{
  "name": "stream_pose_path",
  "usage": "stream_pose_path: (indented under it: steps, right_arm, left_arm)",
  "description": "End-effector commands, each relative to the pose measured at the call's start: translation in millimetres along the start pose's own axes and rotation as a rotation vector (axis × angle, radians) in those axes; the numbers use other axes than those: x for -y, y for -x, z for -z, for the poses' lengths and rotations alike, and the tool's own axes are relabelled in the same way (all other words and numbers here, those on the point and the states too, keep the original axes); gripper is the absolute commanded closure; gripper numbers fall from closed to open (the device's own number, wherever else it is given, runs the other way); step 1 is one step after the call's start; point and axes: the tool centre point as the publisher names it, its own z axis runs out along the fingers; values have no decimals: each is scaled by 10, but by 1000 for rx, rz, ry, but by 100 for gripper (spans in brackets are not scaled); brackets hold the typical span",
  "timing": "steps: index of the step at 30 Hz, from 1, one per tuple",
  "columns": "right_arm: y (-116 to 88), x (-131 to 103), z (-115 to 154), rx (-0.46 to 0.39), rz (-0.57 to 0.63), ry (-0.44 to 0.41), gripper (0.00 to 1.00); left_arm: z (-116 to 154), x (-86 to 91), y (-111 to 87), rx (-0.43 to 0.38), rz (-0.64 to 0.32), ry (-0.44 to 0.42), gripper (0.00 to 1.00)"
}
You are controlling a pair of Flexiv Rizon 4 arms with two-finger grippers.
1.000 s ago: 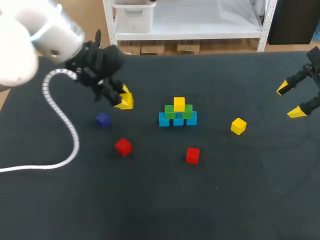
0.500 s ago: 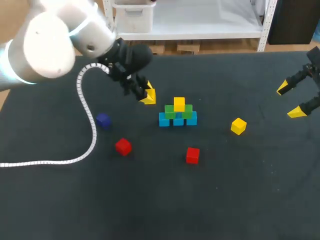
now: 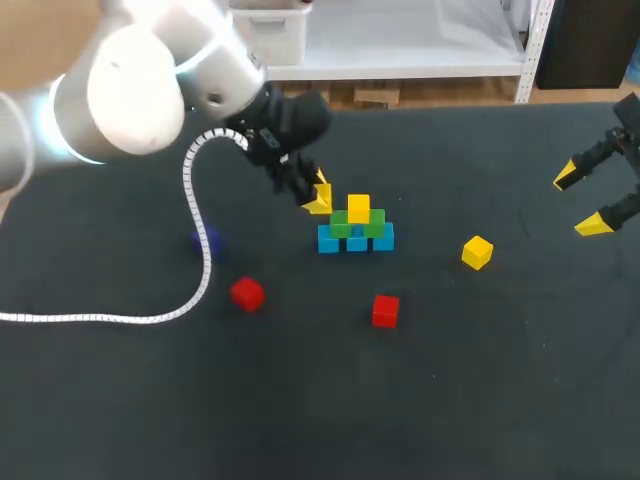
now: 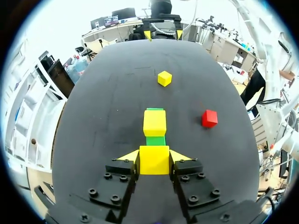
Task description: Place the blue cubes, place green cubes on the blue cubes, place the yellow cubes on the green cubes, then place the red cubes on the yellow cubes, and place purple cube on the red cubes.
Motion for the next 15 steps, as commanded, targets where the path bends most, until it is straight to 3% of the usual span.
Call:
stream_pose_path:
  steps: [1,15]
  right_arm:
    - [-6,8,-3,3,1,1,0]
    - [-6,8,-3,3,1,1,0]
  left_arm:
    - [-41,-19,29,-8,-1,-8,100]
    - [-122,-32,77,-4,-1,-23,100]
